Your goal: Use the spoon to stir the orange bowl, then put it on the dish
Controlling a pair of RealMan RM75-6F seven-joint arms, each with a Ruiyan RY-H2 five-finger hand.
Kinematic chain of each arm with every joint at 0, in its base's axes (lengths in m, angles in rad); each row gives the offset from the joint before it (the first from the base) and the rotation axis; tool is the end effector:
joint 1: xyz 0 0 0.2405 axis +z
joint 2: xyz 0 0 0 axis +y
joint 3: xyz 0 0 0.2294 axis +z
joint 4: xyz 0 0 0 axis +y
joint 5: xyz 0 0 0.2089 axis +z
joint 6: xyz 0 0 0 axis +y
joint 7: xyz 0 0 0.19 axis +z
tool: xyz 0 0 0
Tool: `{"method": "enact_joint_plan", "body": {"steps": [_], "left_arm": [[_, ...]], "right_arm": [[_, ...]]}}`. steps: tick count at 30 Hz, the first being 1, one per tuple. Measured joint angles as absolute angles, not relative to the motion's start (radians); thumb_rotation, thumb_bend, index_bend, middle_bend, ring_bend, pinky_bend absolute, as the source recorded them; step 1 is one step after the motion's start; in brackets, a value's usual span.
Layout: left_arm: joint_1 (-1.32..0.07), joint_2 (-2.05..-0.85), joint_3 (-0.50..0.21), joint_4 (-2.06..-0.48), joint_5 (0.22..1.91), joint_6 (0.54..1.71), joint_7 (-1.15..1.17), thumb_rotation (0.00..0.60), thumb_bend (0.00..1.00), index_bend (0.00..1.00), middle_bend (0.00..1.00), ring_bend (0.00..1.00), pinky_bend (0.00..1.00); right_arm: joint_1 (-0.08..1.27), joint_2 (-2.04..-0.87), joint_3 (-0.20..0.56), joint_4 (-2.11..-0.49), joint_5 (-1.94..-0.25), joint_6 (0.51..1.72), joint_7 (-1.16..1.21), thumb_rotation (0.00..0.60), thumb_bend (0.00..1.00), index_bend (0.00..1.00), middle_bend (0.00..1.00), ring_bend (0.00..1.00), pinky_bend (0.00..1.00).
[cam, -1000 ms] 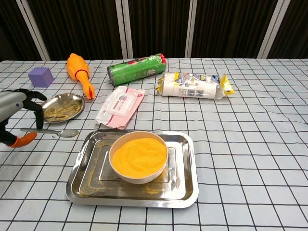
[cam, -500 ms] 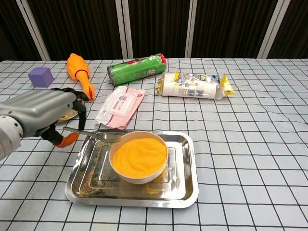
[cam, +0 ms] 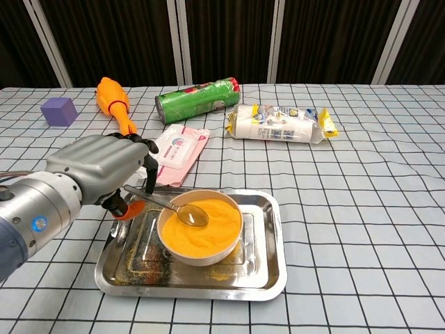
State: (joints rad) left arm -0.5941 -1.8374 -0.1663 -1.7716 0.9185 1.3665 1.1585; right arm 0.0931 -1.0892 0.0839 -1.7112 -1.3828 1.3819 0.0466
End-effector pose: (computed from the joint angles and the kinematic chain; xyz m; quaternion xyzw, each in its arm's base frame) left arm -0.0745 0.2792 -0.0646 -0.7417 -0.3317 -0.2744 0.5143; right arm -0.2902 -0.2314 0.1423 0.5517 -0.4660 0.3877 0.5728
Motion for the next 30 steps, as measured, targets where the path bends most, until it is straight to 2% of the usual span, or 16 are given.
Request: {"method": "enact_joint_plan", "body": {"steps": [5,9,12,15,17,20,22,24,30], "left_arm": [[-0.595,-1.806,-0.168,-1.800,0.914,1.377,1.152,0.600,0.38,0.37,0.05,0.00,0.00],[-0.595,-1.763,-0.173,-1.835,0.916,1.385,1.133,0.600,0.36,0.30,0.05,0.00,0.00],[-0.594,-1.735,-0.176,-1.853,0.919,1.388,1.119,0.600,0.36,0.26,0.09,0.05,0.11],[-0.596,-1.703,-0.179,-1.871,0.912,1.387,1.113,0.600,0.36,0.25,0.31,0.30,0.36],[-0.600,-1.683,-0.183,-1.880,0.901,1.384,1.111,0.600,0.36,0.25,0.56,0.53,0.58],[-0.611,-1.668,-0.191,-1.887,0.882,1.371,1.108,0.600,0.36,0.30,0.81,0.76,0.78],[-0.617,-1.664,-0.193,-1.890,0.873,1.360,1.106,0.600,0.36,0.34,0.91,0.86,0.87],[-0.624,-1.661,-0.193,-1.893,0.864,1.345,1.106,0.600,0.36,0.37,0.98,0.92,0.92],[-0.684,-1.645,-0.197,-1.912,0.805,1.281,1.135,0.600,0.37,0.41,1.00,0.96,0.95]], "right_arm": [[0.093,-1.090,0.083,-1.711,-1.384,1.382,0.047,0.600,0.40,0.00,0.00,0.00,0.00],[0.092,-1.090,0.083,-1.713,-1.381,1.381,0.049,0.600,0.40,0.00,0.00,0.00,0.00],[0.093,-1.089,0.083,-1.715,-1.381,1.380,0.047,0.600,0.40,0.00,0.00,0.00,0.00],[0.092,-1.090,0.083,-1.716,-1.382,1.382,0.045,0.600,0.40,0.00,0.00,0.00,0.00],[0.092,-1.090,0.083,-1.716,-1.381,1.381,0.044,0.600,0.40,0.00,0.00,0.00,0.00],[0.092,-1.091,0.083,-1.717,-1.379,1.381,0.044,0.600,0.40,0.00,0.00,0.00,0.00],[0.092,-1.091,0.083,-1.717,-1.379,1.381,0.044,0.600,0.40,0.00,0.00,0.00,0.00],[0.093,-1.091,0.083,-1.717,-1.379,1.380,0.044,0.600,0.40,0.00,0.00,0.00,0.00],[0.093,-1.090,0.083,-1.716,-1.377,1.378,0.048,0.600,0.40,0.00,0.00,0.00,0.00]]}}
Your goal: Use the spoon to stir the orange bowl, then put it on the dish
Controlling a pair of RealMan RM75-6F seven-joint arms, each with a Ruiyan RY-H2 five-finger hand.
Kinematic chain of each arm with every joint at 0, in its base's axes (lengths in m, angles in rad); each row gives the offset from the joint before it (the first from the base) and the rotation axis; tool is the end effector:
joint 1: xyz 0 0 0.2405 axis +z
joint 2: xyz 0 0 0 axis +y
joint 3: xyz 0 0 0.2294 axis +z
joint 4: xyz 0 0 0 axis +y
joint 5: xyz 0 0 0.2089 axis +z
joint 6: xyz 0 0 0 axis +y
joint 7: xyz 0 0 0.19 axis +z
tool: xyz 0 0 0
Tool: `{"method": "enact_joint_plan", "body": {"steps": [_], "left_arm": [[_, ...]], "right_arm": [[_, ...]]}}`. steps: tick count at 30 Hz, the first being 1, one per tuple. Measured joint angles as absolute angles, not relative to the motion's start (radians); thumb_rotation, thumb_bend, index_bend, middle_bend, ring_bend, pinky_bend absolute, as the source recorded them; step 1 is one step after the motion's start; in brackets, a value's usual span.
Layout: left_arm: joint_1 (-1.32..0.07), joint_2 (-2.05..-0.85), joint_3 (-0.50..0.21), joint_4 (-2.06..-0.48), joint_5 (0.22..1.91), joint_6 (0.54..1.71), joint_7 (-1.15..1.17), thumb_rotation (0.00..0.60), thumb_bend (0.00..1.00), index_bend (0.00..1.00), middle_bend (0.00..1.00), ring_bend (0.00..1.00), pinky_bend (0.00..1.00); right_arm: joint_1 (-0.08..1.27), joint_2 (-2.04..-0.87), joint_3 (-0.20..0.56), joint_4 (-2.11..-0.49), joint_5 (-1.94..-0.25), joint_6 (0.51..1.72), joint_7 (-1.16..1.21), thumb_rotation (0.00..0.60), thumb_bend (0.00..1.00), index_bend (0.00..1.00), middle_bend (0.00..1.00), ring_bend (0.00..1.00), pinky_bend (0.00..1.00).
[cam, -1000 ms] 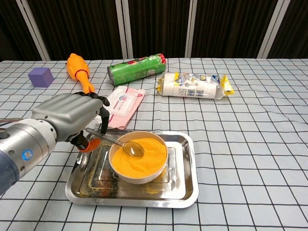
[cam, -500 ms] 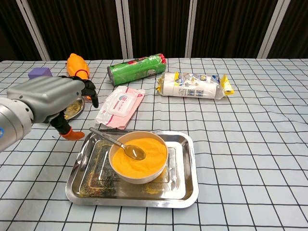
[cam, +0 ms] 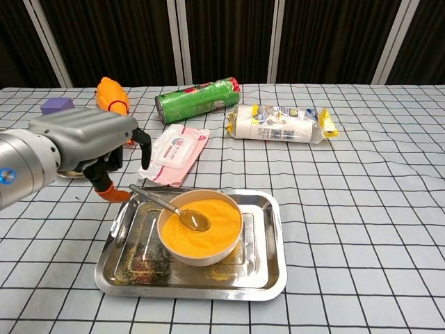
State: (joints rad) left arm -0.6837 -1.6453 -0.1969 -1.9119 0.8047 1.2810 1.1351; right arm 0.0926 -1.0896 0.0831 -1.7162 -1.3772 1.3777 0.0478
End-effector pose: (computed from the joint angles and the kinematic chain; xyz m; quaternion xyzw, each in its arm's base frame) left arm -0.0692 0.2956 -0.0371 -0.7661 -0.3254 -0.2699 0.4842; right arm -0.2905 -0.2308 0.1411 0.5496 -0.4708 0.3869 0.5715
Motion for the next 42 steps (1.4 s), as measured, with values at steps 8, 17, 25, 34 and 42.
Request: {"method": "enact_joint_plan", "body": {"steps": [8,17,25,34,42], "left_arm": [[-0.773,-1.626,-0.204,-1.957,0.698,1.256,1.216,0.600,0.46,0.46,1.00,0.96,0.96],[-0.835,-1.656,-0.177,-1.954,0.611,1.281,1.255,0.600,0.48,0.46,1.00,0.97,0.96],[-0.869,-1.683,-0.161,-1.926,0.597,1.310,1.242,0.600,0.49,0.46,1.00,0.96,0.96],[-0.890,-1.702,-0.142,-1.907,0.600,1.324,1.217,0.600,0.50,0.47,1.00,0.97,0.96],[-0.901,-1.715,-0.130,-1.889,0.604,1.337,1.203,0.600,0.53,0.48,1.00,0.96,0.96]], "right_arm": [[0.093,-1.089,0.085,-1.716,-1.375,1.377,0.054,0.600,0.40,0.00,0.00,0.00,0.00],[0.093,-1.086,0.085,-1.718,-1.371,1.373,0.058,0.600,0.40,0.00,0.00,0.00,0.00],[0.094,-1.085,0.085,-1.719,-1.370,1.370,0.062,0.600,0.40,0.00,0.00,0.00,0.00],[0.094,-1.083,0.084,-1.722,-1.369,1.367,0.066,0.600,0.40,0.00,0.00,0.00,0.00],[0.093,-1.082,0.084,-1.722,-1.371,1.367,0.068,0.600,0.40,0.00,0.00,0.00,0.00]]}}
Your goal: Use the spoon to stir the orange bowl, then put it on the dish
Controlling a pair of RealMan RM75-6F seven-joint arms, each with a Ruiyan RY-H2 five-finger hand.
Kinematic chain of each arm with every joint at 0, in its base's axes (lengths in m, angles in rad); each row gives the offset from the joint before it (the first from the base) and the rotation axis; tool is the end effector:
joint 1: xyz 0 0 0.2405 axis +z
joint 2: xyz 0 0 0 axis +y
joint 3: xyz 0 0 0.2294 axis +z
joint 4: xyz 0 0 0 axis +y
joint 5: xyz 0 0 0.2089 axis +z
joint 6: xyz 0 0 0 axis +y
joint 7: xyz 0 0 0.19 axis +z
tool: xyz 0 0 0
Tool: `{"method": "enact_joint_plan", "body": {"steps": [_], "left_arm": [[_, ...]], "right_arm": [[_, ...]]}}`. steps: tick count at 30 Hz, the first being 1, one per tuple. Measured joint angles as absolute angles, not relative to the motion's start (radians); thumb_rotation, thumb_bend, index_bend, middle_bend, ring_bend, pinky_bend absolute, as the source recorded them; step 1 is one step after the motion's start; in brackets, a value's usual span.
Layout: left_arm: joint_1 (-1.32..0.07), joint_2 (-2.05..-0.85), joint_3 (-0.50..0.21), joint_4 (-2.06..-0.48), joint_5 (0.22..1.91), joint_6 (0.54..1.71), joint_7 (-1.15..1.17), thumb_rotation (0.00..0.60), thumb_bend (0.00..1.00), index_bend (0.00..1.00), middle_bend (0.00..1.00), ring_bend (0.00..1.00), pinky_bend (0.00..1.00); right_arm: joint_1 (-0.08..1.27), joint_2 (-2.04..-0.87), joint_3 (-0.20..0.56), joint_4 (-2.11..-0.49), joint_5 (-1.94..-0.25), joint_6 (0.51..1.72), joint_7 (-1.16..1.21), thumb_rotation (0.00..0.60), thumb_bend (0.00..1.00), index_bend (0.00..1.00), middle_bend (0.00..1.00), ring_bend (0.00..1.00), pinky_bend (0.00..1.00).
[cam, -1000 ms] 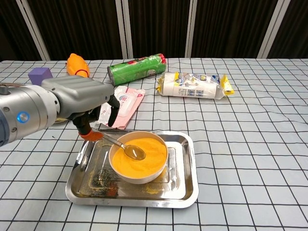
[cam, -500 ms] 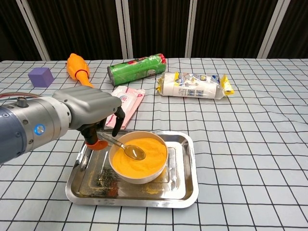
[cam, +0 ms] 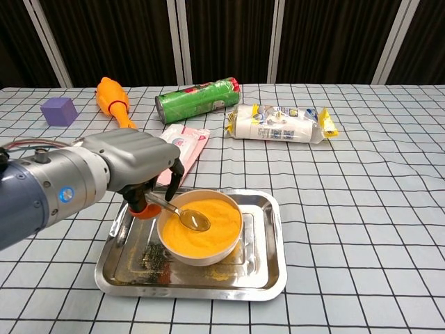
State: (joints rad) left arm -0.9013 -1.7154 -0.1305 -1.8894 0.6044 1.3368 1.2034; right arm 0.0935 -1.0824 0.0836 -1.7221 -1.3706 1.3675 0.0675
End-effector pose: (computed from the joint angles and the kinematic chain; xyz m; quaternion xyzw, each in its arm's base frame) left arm -0.0456 0.2858 -0.0709 -0.8128 -0.2905 -0.2187 0.4552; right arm -0.2915 -0.2308 0.1413 0.5450 -0.4798 0.3887 0.5671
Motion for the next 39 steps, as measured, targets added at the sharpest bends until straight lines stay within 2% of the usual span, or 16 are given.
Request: {"method": "enact_joint_plan", "body": {"steps": [24,31,34,39], "left_arm": [[-0.907,-1.731,-0.100,-1.869,0.635,1.360,1.172,0.600,0.59,0.54,1.00,0.96,0.96],[-0.909,-1.721,-0.088,-1.871,0.673,1.363,1.169,0.600,0.67,0.61,1.00,0.97,0.96],[-0.911,-1.716,-0.074,-1.868,0.707,1.365,1.174,0.600,0.67,0.70,1.00,0.98,0.97],[-0.915,-1.709,-0.044,-1.847,0.810,1.370,1.177,0.600,0.67,0.76,1.00,0.98,0.97]], "right_arm": [[0.093,-1.081,0.083,-1.723,-1.372,1.368,0.071,0.600,0.40,0.00,0.00,0.00,0.00],[0.092,-1.080,0.083,-1.725,-1.371,1.368,0.073,0.600,0.40,0.00,0.00,0.00,0.00],[0.093,-1.080,0.084,-1.726,-1.369,1.367,0.074,0.600,0.40,0.00,0.00,0.00,0.00],[0.093,-1.080,0.084,-1.727,-1.367,1.365,0.076,0.600,0.40,0.00,0.00,0.00,0.00]]}}
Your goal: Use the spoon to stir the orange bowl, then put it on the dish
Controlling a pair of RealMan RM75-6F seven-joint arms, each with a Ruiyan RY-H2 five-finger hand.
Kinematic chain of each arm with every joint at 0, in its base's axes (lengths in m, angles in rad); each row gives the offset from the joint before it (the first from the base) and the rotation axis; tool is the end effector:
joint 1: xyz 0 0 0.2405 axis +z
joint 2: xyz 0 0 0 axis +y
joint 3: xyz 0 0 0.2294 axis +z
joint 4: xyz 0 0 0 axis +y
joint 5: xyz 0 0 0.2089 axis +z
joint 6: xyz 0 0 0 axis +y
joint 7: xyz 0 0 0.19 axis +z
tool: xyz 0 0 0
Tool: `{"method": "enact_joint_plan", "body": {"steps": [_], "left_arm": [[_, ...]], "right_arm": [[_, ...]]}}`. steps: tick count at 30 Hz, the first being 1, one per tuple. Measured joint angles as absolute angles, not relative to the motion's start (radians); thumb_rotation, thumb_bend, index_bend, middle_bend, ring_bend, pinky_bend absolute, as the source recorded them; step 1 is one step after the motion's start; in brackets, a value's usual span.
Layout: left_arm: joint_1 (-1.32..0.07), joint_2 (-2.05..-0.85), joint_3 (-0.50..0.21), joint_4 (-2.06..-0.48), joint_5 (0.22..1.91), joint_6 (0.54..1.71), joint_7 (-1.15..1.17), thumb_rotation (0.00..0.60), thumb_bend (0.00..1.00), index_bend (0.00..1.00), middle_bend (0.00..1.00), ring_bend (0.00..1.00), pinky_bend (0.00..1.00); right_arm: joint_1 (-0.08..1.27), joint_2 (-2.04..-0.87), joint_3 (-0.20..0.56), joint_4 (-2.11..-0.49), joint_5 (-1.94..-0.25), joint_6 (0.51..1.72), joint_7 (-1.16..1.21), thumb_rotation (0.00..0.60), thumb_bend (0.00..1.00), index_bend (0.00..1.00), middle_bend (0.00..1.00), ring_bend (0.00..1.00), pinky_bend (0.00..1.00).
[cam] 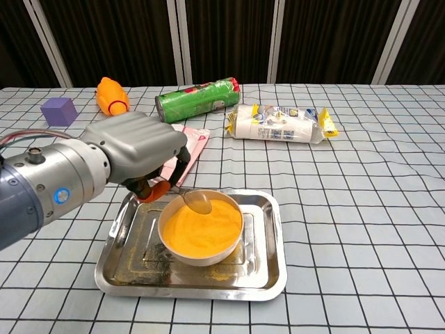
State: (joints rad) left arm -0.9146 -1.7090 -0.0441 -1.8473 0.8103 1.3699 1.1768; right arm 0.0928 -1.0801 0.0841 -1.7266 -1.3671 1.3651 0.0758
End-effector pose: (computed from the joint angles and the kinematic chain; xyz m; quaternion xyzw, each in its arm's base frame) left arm -0.0338 0.2845 -0.0626 -0.8190 -0.2022 -0.2645 0.4673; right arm -0.2915 -0.2306 0.1413 0.5418 -0.4842 0.3903 0.5653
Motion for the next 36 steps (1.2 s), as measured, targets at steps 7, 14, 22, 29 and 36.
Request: {"method": "enact_joint_plan", "body": {"steps": [7,14,22,29,36], "left_arm": [[-0.920,-1.690,0.021,-1.788,1.010,1.357,1.183,0.600,0.67,0.79,1.00,0.98,0.97],[-0.924,-1.671,0.057,-1.753,1.095,1.314,1.215,0.600,0.67,0.80,1.00,0.98,0.97],[-0.933,-1.636,0.073,-1.786,1.074,1.257,1.289,0.600,0.71,0.82,1.00,0.98,0.97],[-0.945,-1.639,0.048,-1.838,0.958,1.239,1.396,0.600,0.71,0.82,1.00,0.98,0.97],[-0.982,-1.648,0.024,-1.872,0.869,1.231,1.492,0.600,0.72,0.83,1.00,0.98,0.97]], "right_arm": [[0.093,-1.078,0.084,-1.729,-1.366,1.364,0.077,0.600,0.40,0.00,0.00,0.00,0.00],[0.093,-1.078,0.085,-1.729,-1.364,1.363,0.079,0.600,0.40,0.00,0.00,0.00,0.00],[0.093,-1.077,0.085,-1.731,-1.363,1.362,0.082,0.600,0.40,0.00,0.00,0.00,0.00],[0.093,-1.076,0.085,-1.732,-1.361,1.360,0.084,0.600,0.40,0.00,0.00,0.00,0.00],[0.093,-1.074,0.086,-1.734,-1.356,1.355,0.092,0.600,0.40,0.00,0.00,0.00,0.00]]}}
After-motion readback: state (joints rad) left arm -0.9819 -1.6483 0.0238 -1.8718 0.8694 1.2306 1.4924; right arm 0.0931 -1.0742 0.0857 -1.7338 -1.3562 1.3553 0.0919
